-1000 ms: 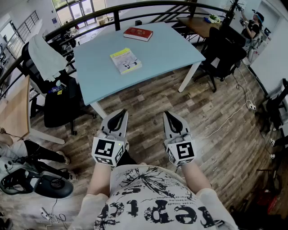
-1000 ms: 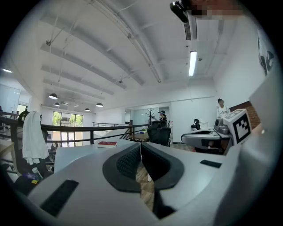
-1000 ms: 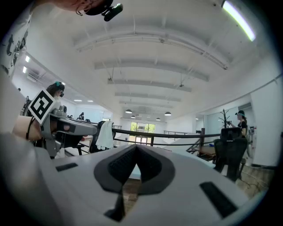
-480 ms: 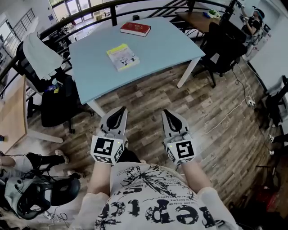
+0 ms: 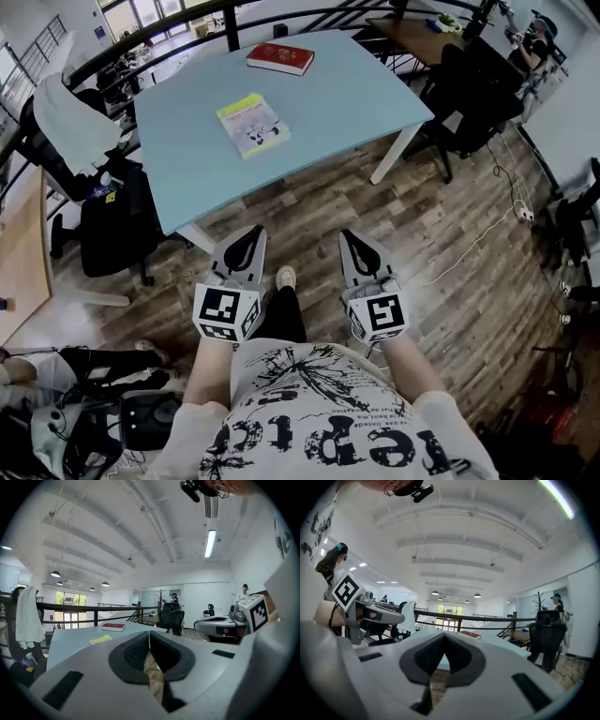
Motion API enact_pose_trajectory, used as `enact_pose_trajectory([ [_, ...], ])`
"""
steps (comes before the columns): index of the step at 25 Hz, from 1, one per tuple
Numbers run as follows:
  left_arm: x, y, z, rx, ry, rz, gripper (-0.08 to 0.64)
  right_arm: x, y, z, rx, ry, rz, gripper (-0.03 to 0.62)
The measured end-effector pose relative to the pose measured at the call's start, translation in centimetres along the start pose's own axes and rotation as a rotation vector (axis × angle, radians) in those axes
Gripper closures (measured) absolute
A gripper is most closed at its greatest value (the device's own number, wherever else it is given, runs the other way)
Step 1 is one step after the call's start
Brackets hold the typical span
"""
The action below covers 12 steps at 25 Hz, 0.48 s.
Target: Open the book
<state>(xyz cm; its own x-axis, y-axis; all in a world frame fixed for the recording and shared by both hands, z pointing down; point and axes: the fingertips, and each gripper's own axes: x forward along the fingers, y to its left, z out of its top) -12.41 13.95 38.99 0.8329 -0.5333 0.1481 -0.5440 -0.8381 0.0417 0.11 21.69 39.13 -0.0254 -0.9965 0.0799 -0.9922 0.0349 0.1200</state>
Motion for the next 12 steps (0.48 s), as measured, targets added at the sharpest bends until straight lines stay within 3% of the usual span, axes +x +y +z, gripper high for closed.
enact_pose_trajectory([
  [12, 16.5, 11.9, 2.7, -0.032, 0.004, 0.021, 0.539, 19.6, -8.0, 0.4, -0.023, 0.034, 0.041, 0.581],
])
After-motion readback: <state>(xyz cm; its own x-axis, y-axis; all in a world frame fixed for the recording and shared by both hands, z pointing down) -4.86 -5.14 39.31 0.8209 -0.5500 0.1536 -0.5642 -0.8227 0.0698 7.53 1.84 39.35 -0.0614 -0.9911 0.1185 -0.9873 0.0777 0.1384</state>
